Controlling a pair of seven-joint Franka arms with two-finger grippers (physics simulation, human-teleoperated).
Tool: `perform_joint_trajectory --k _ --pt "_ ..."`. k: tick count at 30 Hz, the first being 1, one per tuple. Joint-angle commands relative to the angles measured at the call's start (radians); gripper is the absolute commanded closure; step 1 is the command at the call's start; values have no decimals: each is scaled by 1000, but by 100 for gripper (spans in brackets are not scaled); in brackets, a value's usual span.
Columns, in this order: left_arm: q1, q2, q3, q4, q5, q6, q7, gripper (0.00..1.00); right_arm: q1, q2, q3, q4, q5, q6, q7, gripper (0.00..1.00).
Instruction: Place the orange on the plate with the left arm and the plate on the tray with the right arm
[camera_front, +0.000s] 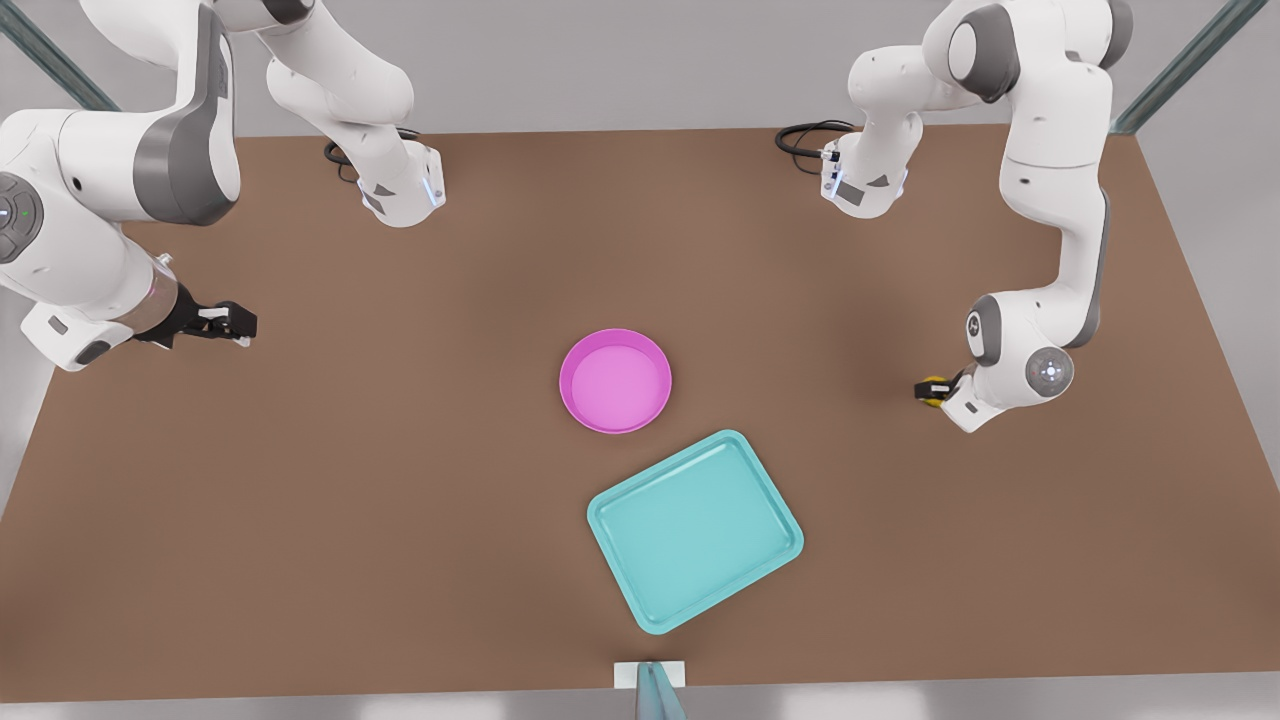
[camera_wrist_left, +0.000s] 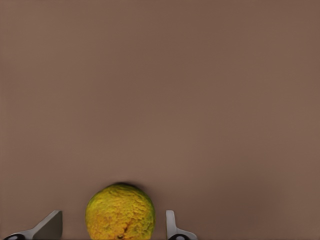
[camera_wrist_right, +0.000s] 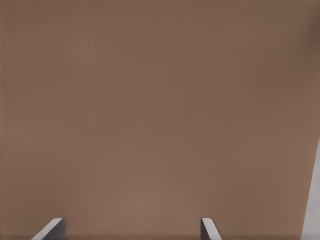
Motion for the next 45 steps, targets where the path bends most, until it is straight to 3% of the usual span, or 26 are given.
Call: perform_joint_trajectory --k 1,14,18,21,23,26,29,30,34,40,41,43,45 --pt "-1 6 0 0 2 20 32 0 0 -1 1 0 0 -1 0 0" --pt "-1 62 0 -3 3 -4 30 2 0 -1 1 0 0 -1 0 0" --pt "-3 61 0 -15 2 -4 30 36 2 -1 1 0 2 0 0 0" --pt "-1 46 0 -7 2 -27 26 38 2 1 1 0 2 1 0 0" --pt "-32 -13 -7 28 3 -130 -50 38 2 -1 1 0 2 -1 0 0" --pt "-286 7 -9 244 7 -337 -186 36 2 1 1 0 2 1 0 0" --pt "-584 180 -21 653 -24 -581 -494 36 2 -1 1 0 2 1 0 0" --pt "-665 262 -58 746 -119 -580 -669 36 2 1 1 0 2 1 0 0" --pt "-827 401 -102 904 -141 -547 -881 36 2 1 1 0 2 1 0 0" --pt "-828 483 -139 893 -139 -374 -889 36 2 5 1 0 2 1 0 0" --pt "-825 484 -136 895 -142 -374 -886 31 2 5 1 0 2 1 0 0" --pt "-817 483 -130 902 -144 -353 -889 0 2 5 1 0 2 1 0 0" --pt "-817 471 -128 899 -141 -343 -895 0 2 5 1 0 2 -1 0 0"
